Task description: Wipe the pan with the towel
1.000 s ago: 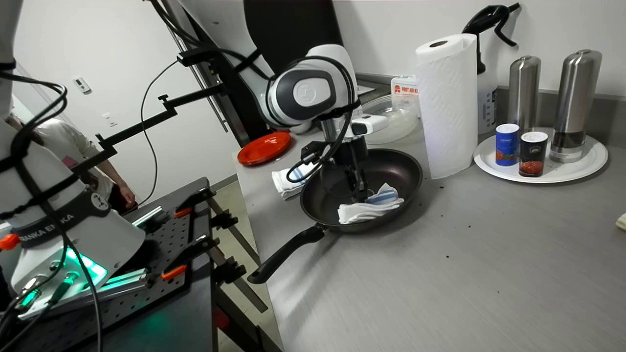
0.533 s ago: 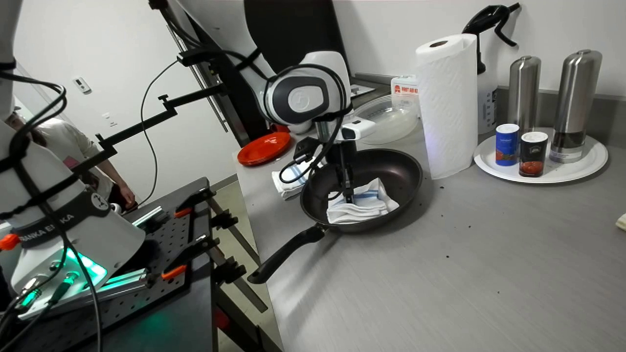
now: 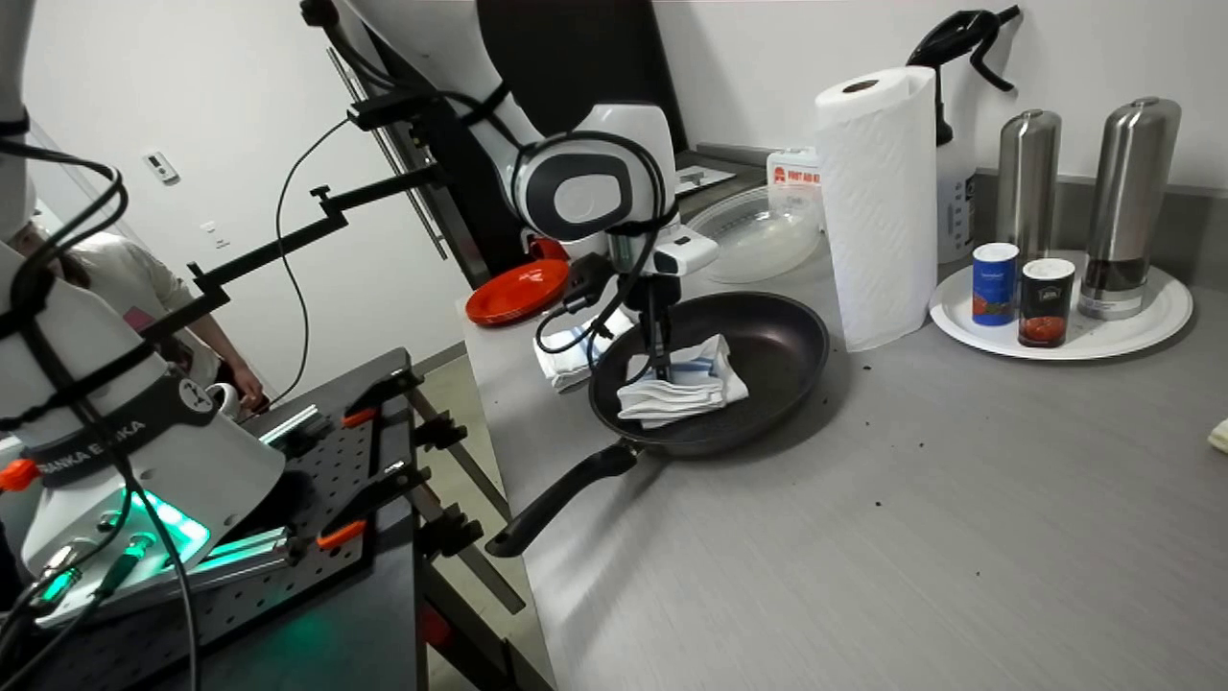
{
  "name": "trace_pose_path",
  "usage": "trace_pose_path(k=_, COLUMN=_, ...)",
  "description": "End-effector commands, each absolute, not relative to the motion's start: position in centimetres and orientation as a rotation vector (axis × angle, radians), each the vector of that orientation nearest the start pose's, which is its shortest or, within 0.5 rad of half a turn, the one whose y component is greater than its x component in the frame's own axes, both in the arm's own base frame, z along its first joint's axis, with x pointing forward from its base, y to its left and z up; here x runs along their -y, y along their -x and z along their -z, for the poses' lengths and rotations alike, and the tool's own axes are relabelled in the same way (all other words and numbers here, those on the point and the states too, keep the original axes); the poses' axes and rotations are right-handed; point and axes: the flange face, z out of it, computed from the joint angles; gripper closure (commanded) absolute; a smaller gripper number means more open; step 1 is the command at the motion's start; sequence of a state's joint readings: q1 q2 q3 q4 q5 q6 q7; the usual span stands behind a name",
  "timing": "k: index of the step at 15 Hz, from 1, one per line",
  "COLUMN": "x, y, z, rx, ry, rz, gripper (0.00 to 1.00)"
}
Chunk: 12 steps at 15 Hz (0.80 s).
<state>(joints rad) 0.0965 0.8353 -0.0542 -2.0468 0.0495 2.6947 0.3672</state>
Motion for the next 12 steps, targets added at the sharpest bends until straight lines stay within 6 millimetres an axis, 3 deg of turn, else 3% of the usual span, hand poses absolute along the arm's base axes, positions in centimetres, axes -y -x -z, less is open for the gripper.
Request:
trace_pose_path(k=1, x=-3.5, y=-53.6, z=-2.2, rx=-0.582, ry=3.046, rz=-0.317, gripper=0.98)
trace_pose_path(k=6, x=-5.0, y=-53.7, z=-2.6, rx=-0.594, ry=2.975, rz=-0.32, gripper=0.98)
trace_pose_path(k=12, x=-4.8, y=-54.5, z=-3.8, rx=-0.606, ry=2.924, rz=-0.302, gripper=0.98)
